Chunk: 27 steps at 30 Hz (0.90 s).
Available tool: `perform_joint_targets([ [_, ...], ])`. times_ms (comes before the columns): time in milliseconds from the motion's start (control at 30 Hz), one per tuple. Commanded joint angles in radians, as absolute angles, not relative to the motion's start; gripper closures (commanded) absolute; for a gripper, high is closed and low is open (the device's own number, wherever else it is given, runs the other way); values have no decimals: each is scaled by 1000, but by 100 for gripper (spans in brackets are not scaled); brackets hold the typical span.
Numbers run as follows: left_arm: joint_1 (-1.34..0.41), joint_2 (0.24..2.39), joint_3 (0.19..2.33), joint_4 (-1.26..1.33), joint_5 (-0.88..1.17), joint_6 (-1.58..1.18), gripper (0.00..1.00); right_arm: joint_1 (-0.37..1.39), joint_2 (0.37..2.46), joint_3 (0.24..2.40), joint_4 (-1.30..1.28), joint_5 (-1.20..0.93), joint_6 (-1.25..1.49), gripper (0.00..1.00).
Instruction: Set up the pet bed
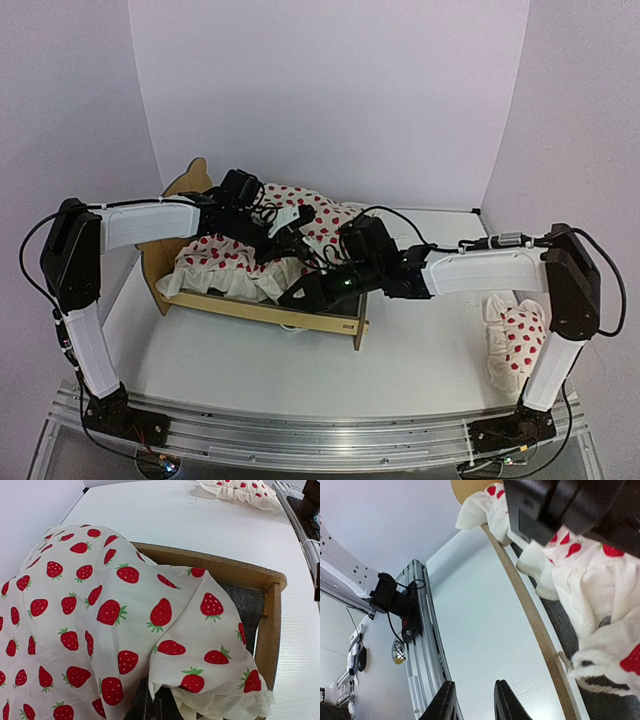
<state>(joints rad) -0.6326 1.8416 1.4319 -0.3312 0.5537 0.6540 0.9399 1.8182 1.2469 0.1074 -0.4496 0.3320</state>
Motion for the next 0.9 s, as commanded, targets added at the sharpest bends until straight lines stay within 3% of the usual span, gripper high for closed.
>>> perform_joint_targets([
  [0, -629, 1793, 1437, -289, 534, 664, 100, 942, 1719, 1250, -23, -382, 239, 73],
  [300, -626, 1790, 1442, -272, 506, 665, 100, 826, 1717, 1272, -250, -125, 280, 87],
  [633, -626, 1788, 1428, -240, 497, 633, 100, 868, 1867, 1364, -282, -129, 369, 83],
  [867, -626, 1792, 1424, -235, 501, 629, 100, 872, 1963, 1429, -278, 15, 502, 76],
])
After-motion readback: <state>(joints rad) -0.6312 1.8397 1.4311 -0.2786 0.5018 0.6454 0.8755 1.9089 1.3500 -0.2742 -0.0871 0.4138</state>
